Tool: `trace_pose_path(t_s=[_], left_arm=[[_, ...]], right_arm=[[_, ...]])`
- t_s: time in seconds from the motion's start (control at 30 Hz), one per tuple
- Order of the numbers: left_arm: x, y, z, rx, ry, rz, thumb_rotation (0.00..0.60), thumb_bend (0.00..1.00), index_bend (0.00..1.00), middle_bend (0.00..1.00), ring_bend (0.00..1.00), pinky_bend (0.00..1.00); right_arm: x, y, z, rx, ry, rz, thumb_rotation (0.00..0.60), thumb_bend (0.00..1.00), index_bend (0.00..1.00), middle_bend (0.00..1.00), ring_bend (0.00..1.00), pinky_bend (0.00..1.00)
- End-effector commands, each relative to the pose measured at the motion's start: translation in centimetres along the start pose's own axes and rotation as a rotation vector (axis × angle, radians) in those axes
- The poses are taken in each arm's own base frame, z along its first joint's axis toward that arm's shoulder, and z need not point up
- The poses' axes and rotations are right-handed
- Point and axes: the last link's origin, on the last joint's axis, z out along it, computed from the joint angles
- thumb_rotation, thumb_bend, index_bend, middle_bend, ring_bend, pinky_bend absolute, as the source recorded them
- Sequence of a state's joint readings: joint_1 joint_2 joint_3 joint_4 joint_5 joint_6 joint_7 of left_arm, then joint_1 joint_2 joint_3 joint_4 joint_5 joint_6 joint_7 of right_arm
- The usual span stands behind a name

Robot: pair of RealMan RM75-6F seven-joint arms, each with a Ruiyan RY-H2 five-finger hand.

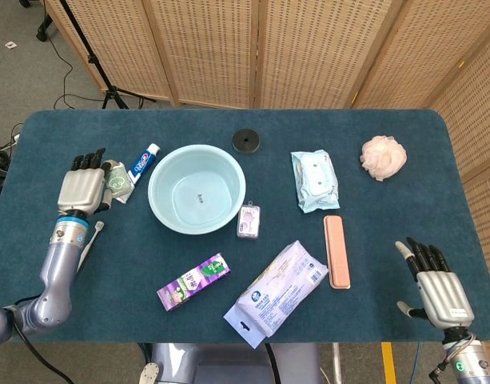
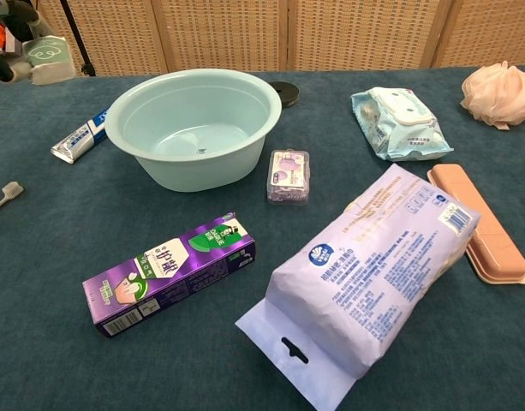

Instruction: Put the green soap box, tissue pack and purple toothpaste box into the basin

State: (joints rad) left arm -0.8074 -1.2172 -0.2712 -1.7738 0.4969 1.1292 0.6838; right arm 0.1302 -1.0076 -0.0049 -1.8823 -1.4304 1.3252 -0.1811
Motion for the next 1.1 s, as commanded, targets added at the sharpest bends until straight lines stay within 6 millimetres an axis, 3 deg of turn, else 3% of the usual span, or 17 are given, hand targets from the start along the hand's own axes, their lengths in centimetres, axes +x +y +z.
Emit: trace_pose_path(t_s=[0.03, 0.37, 0.43, 0.57, 0.7, 0.8, 1.1], left_arm=[[0.0, 2.0, 0.4, -0.040, 0.019, -0.007, 0.600, 0.54, 0.92, 0.02, 0.00, 0.02], [-1.7, 8.9, 1.2, -0.155, 0.049, -0.032, 0.600, 0.54, 0.91, 0.02, 0.00, 0.02], [-2.1, 10.0, 1.4, -0.169, 0.047, -0.030, 0.600, 0.53, 0.83, 0.02, 0.00, 0.02], [-3.2, 11.7, 1.6, -0.192, 0.027, -0.017, 0.600, 0.46, 0.57, 0.01, 0.00, 0.02], [-4.1, 12.2, 1.9, -0.193, 0.000, -0.003, 0.600, 0.37, 0.27, 0.00, 0.00, 0.02], [-4.6, 12.1, 2.0, -0.190, -0.015, 0.000, 0.600, 0.32, 0.14, 0.00, 0.00, 0.02], [-4.3, 11.3, 1.7, -0.199, -0.018, -0.001, 0.600, 0.26, 0.08, 0.00, 0.00, 0.00]], right_arm=[[0.1, 0.2, 0.0, -0.006, 0.002, 0.010, 0.600, 0.16, 0.00, 0.00, 0.00, 0.00], [0.5, 1.2, 0.0, -0.032, -0.006, 0.067, 0.600, 0.16, 0.00, 0.00, 0.00, 0.00], [0.6, 1.4, 0.0, -0.036, -0.009, 0.073, 0.600, 0.16, 0.00, 0.00, 0.00, 0.00], [0.6, 1.9, -0.1, -0.048, -0.015, 0.079, 0.600, 0.16, 0.00, 0.00, 0.00, 0.00], [0.8, 2.3, -0.4, -0.061, -0.013, 0.075, 0.600, 0.16, 0.00, 0.00, 0.00, 0.00], [1.0, 2.5, -0.7, -0.069, -0.008, 0.066, 0.600, 0.16, 0.00, 0.00, 0.00, 0.00], [1.7, 2.7, -1.9, -0.092, 0.014, 0.035, 0.600, 0.16, 0.00, 0.00, 0.00, 0.00]])
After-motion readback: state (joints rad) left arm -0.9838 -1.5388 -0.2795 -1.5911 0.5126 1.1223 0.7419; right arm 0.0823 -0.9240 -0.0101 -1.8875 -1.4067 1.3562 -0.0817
